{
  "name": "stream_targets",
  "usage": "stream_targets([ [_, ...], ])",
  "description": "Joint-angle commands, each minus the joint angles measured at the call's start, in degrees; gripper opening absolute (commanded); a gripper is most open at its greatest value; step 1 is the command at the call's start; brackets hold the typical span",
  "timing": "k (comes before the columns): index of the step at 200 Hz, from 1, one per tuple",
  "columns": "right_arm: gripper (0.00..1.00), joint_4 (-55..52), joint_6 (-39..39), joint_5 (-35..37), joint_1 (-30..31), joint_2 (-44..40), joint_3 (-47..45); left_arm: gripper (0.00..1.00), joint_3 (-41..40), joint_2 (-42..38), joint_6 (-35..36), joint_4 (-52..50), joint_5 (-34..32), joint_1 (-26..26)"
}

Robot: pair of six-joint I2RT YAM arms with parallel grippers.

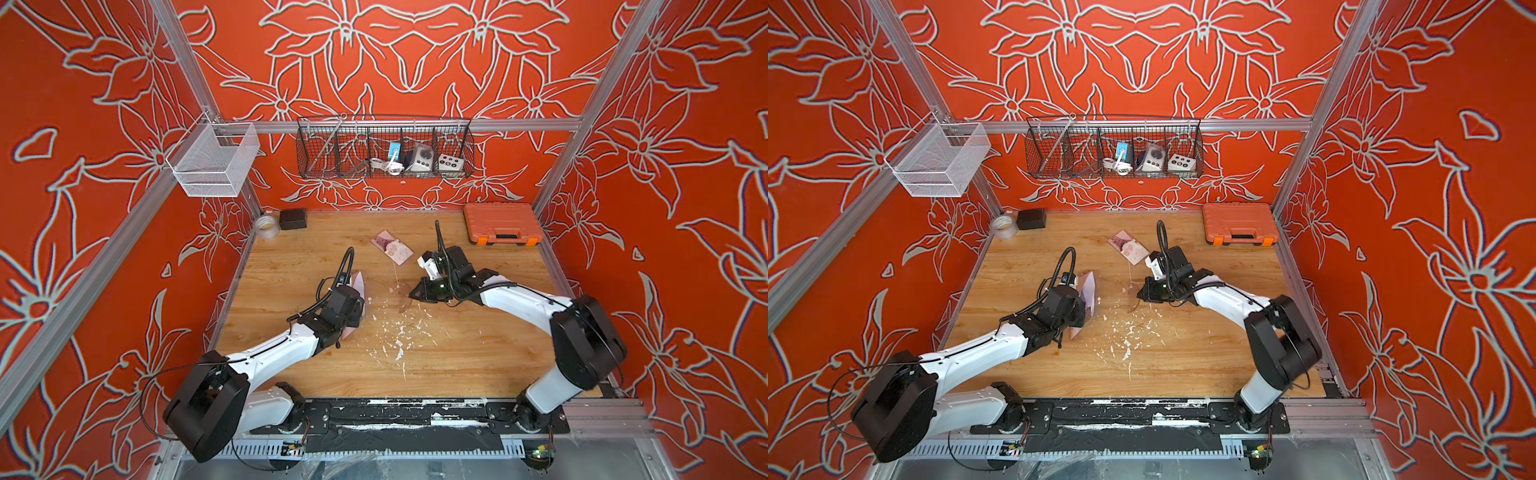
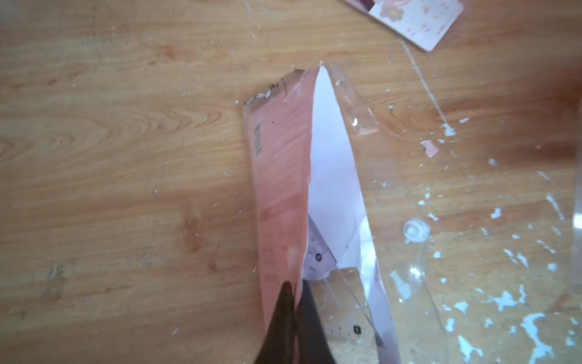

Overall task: Open the ruler set and take out the ruler
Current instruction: Place the ruler at the center of the board.

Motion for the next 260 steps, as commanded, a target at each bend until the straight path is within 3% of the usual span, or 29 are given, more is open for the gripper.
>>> stream_targets([
  [1,0.00,1.97,-1.27,-6.17,0.21,6.07,4.38,0.00,-1.20,-0.71,1.35,1.43,2.95,1.04],
  [34,0.00,2.23,-1.97,-9.32,0.60,14.83,10.74,0.00,-0.19,0.81,1.02,1.00,4.16,2.25],
  [72,0.00,2.32,1.18,-6.73,1.13,21.28,16.23,0.00,-1.30,0.05,-1.66,1.30,2.68,4.72],
  [179,0.00,-8.20,-0.07,-3.40,3.02,30.70,31.97,0.00,-5.64,-4.10,-1.44,5.67,5.32,6.33],
  [201,0.24,-10.06,-0.57,-0.75,3.09,28.79,31.30,0.00,-7.03,-5.93,-1.77,6.58,5.01,6.43],
  [221,0.36,-12.31,-1.87,3.38,3.18,24.44,30.26,0.00,-6.88,-5.53,-1.59,6.60,5.86,6.86],
  [243,0.41,-13.06,-3.56,6.00,3.32,18.93,28.37,0.00,-6.08,-4.25,-1.62,6.24,6.98,7.38],
  [260,0.36,-7.88,-3.90,2.38,4.18,14.35,23.06,0.00,-6.23,-4.44,-1.70,6.33,7.75,7.86],
])
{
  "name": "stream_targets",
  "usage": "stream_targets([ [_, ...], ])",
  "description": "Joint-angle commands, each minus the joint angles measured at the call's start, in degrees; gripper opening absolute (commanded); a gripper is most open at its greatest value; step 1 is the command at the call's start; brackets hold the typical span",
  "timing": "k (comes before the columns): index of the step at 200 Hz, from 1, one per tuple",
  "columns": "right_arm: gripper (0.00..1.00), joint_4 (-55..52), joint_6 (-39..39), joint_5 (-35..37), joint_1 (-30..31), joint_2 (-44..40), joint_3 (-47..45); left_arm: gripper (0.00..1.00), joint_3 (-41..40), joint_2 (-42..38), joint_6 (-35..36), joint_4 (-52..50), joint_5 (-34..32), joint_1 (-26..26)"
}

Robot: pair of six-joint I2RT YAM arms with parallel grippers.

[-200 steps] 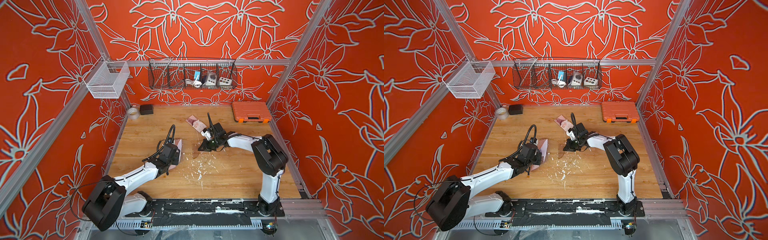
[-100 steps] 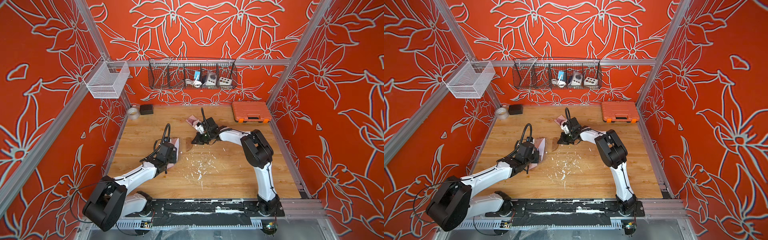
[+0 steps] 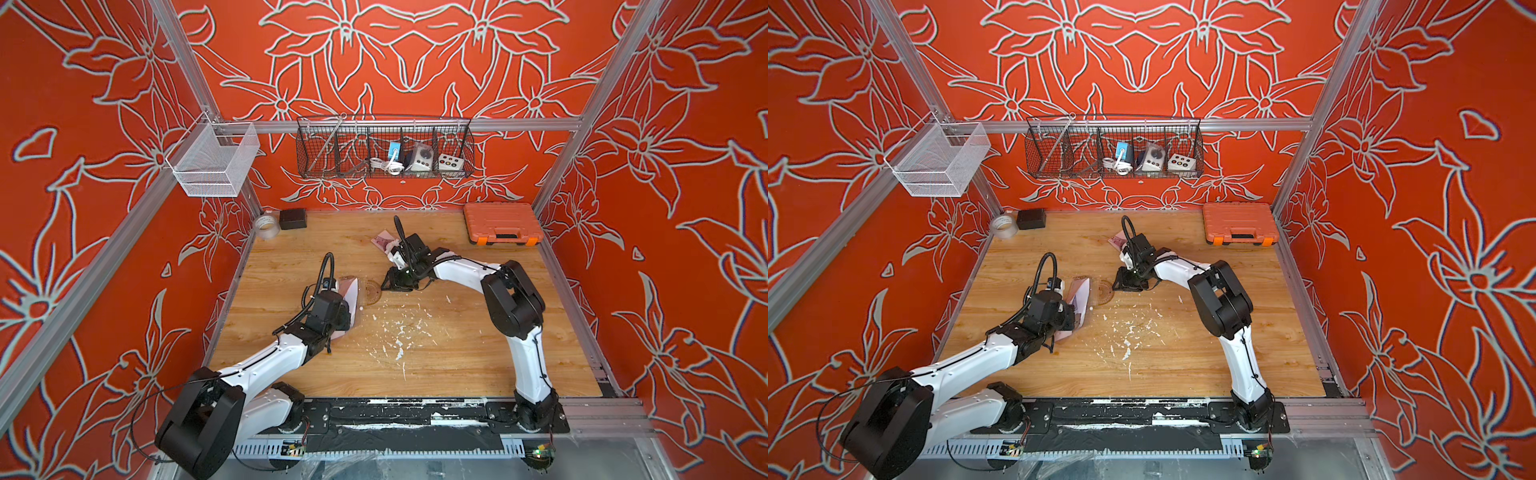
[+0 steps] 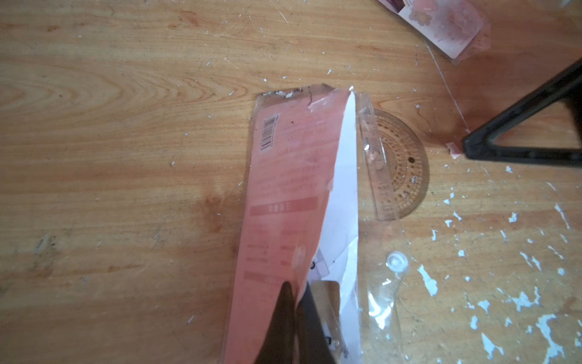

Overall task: Open the ruler set and take out the ruler
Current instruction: Place the ruler at the center of the board, then take out the ruler from the ruler set bag.

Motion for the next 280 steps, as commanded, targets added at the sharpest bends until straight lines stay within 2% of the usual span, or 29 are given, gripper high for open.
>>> stream_targets([
  [1,0.35,3.21,-1.92,-0.26,1.05,-8.51,-4.74,0.00,0.38,0.27,-0.50,0.54,1.45,0.98],
  [24,0.28,11.43,-0.41,-6.87,4.02,-10.20,-10.14,0.00,-0.44,-0.88,-0.92,1.17,1.86,1.62],
  [51,0.25,14.30,1.17,-7.68,9.04,-7.54,-9.12,0.00,-0.81,-1.24,-1.05,1.37,2.41,2.13],
  [82,0.23,18.27,6.12,-8.05,11.69,-2.53,-5.86,0.00,-1.33,-1.97,-1.11,1.78,2.76,2.33],
  [152,0.24,16.20,7.37,-6.33,12.12,7.03,2.14,0.00,-1.75,-2.47,-1.18,2.19,3.10,2.42],
  [280,0.22,15.35,9.30,-8.20,13.21,13.05,8.24,0.00,-1.78,-2.48,-1.52,2.16,2.59,2.42],
])
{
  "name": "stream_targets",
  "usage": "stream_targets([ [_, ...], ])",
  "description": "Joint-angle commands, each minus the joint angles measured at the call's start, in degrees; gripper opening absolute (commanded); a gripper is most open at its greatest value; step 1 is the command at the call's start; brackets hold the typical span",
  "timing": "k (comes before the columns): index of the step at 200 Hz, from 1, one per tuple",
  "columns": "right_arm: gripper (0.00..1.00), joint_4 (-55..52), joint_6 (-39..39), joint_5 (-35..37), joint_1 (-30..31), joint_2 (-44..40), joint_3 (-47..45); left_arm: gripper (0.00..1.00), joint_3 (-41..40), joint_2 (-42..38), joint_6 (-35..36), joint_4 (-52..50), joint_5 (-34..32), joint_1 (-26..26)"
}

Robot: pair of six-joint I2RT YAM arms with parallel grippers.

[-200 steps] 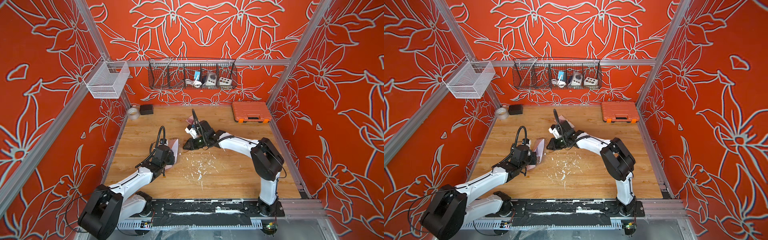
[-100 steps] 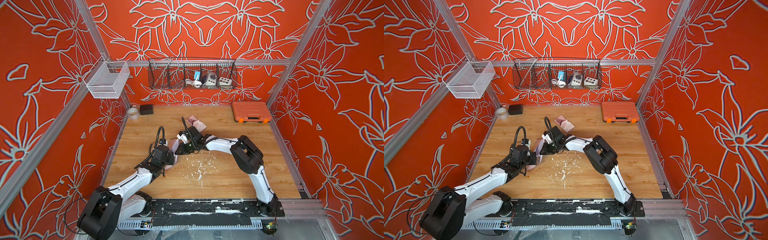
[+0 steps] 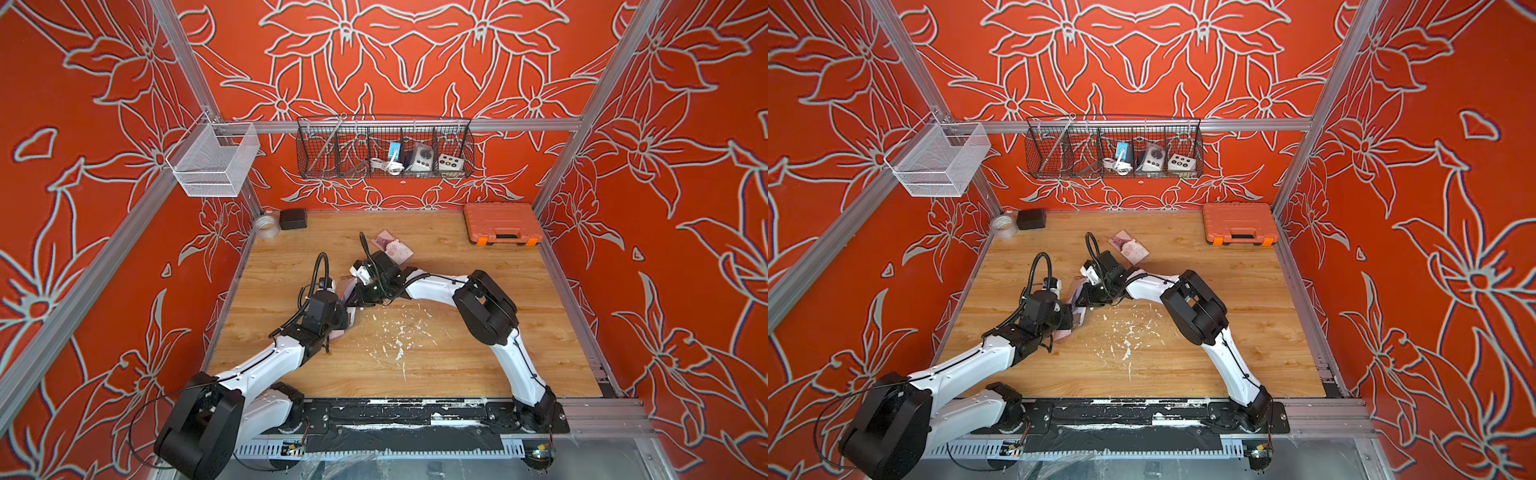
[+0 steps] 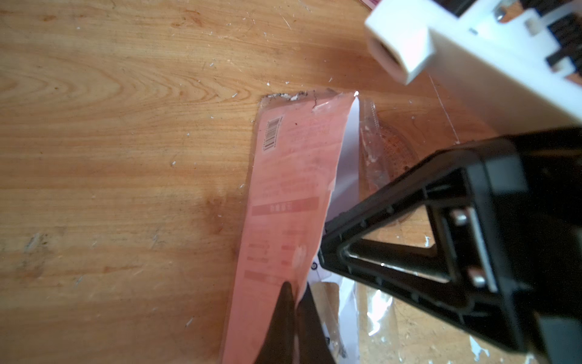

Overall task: Open the ruler set and take out the ruler
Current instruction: Take out the ruler from the ruler set bag.

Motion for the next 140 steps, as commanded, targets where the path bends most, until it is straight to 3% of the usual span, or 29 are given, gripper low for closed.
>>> stream_targets([
  [1,0.22,-0.82,0.71,-0.80,0.75,1.94,1.90,0.00,-0.58,-0.82,-0.42,0.82,-0.10,0.32],
  [32,0.21,-1.80,0.37,-1.21,1.29,2.39,3.11,0.00,-0.53,-0.63,-0.40,0.67,-0.23,0.36],
  [87,0.02,-2.80,0.01,-0.87,1.59,1.62,3.23,0.00,-0.44,-0.47,-0.66,0.54,-0.74,0.32],
  [140,0.00,-8.15,-2.52,1.68,1.22,-3.65,2.83,0.00,-0.34,-0.38,-0.97,0.34,-1.20,0.32],
])
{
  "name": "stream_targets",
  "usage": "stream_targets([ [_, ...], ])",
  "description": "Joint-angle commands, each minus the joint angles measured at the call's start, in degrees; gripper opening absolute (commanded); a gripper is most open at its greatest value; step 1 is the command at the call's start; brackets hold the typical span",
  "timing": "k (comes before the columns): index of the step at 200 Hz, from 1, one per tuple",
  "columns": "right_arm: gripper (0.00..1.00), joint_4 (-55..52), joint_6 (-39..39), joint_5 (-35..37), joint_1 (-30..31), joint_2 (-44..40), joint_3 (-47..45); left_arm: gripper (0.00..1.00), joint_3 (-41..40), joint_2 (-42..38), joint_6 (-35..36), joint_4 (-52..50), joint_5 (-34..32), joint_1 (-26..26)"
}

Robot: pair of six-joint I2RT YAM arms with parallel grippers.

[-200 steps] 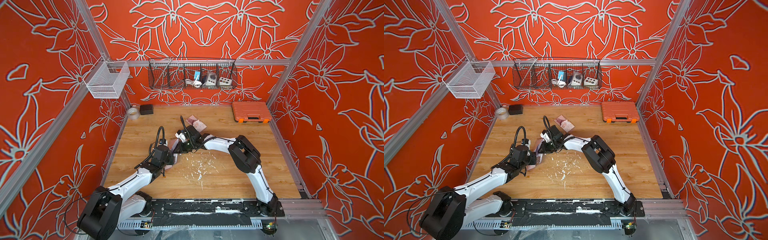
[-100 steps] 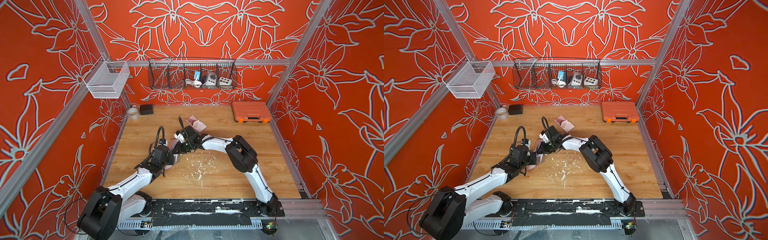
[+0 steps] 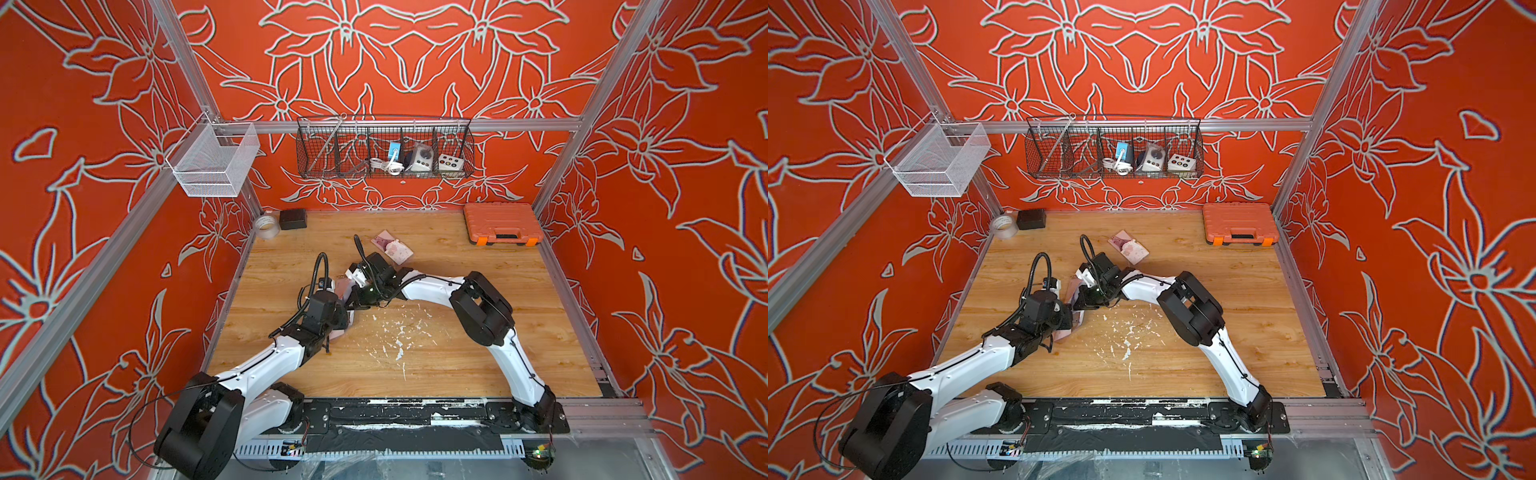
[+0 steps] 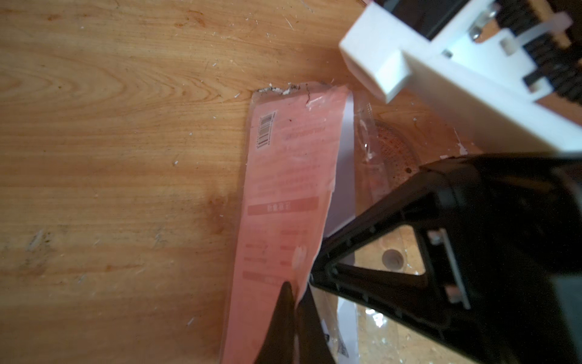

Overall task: Open the ruler set and take out the ruler
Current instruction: Take out the ruler from the ruler set bag, then place the ruler at the center of the board.

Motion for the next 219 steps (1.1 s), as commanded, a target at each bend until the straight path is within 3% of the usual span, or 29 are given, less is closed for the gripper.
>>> stream_targets([
  [1,0.00,-4.61,-2.16,2.19,-0.14,-4.33,0.56,0.00,-0.35,-0.34,-0.57,0.39,-0.85,0.32],
  [144,0.00,-10.75,-9.54,0.43,-6.09,-21.52,-13.00,0.00,-0.09,-0.20,-1.22,-0.18,-2.14,0.36],
  [185,0.00,-14.62,-10.90,0.01,-11.53,-26.62,-16.79,0.00,-0.27,-0.47,-1.23,-0.05,-2.17,0.41],
  [219,0.00,-20.90,-14.12,-0.45,-17.12,-25.28,-19.05,0.00,-0.31,-0.56,-1.49,-0.12,-2.67,0.41],
])
